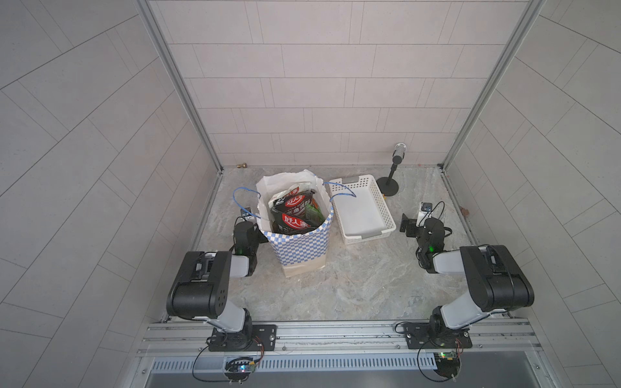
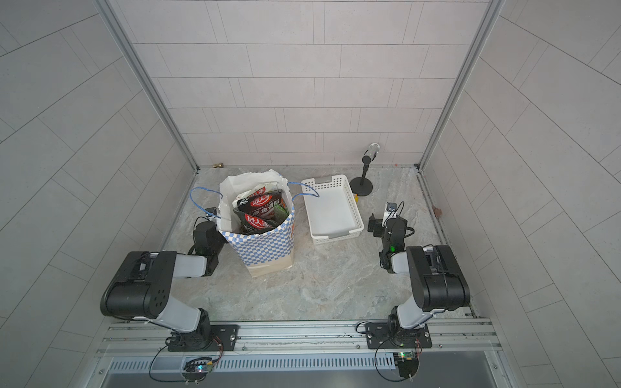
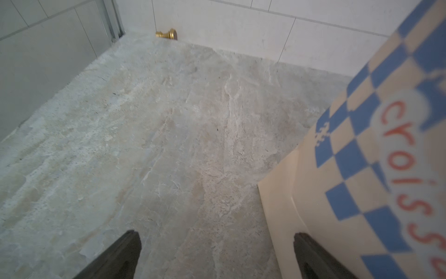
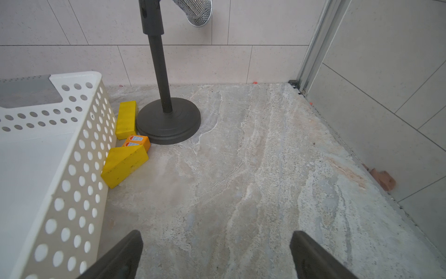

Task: Place the condiment packets inside the bag
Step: Reset both arms

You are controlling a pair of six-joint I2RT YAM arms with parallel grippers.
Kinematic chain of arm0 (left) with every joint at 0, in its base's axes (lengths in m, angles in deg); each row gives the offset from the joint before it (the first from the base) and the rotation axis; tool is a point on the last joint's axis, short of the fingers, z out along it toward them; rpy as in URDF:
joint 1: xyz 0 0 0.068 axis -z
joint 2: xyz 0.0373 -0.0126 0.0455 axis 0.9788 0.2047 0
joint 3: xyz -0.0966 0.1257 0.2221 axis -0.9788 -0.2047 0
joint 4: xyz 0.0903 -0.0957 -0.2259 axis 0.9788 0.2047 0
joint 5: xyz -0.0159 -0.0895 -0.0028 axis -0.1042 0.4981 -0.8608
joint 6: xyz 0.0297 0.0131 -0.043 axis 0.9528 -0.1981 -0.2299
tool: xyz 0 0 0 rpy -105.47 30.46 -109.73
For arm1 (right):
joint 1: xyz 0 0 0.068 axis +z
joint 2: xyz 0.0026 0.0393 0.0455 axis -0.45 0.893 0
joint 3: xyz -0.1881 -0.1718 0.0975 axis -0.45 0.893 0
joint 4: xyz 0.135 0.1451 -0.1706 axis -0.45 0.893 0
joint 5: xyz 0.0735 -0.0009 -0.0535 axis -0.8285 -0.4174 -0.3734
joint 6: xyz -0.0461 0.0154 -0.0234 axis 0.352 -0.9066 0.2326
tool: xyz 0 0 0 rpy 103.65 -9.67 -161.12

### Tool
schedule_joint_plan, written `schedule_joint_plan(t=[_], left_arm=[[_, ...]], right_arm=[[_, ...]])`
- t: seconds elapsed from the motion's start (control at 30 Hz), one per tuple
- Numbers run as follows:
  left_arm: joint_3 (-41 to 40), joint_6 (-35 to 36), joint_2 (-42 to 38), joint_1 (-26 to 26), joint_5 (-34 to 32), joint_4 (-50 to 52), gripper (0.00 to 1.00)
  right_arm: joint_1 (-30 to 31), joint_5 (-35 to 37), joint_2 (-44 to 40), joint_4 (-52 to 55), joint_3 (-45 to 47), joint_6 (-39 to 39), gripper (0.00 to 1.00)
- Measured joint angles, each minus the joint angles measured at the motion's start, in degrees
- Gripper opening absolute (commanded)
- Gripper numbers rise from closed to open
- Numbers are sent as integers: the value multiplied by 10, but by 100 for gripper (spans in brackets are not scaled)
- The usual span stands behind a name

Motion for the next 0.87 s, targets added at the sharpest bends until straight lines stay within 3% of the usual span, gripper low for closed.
schedule_joint_plan(t=[0.87], left_arm=[[34,13,-1,6,-3,40,100]], right_arm=[[0,2,0,0,0,0,100]])
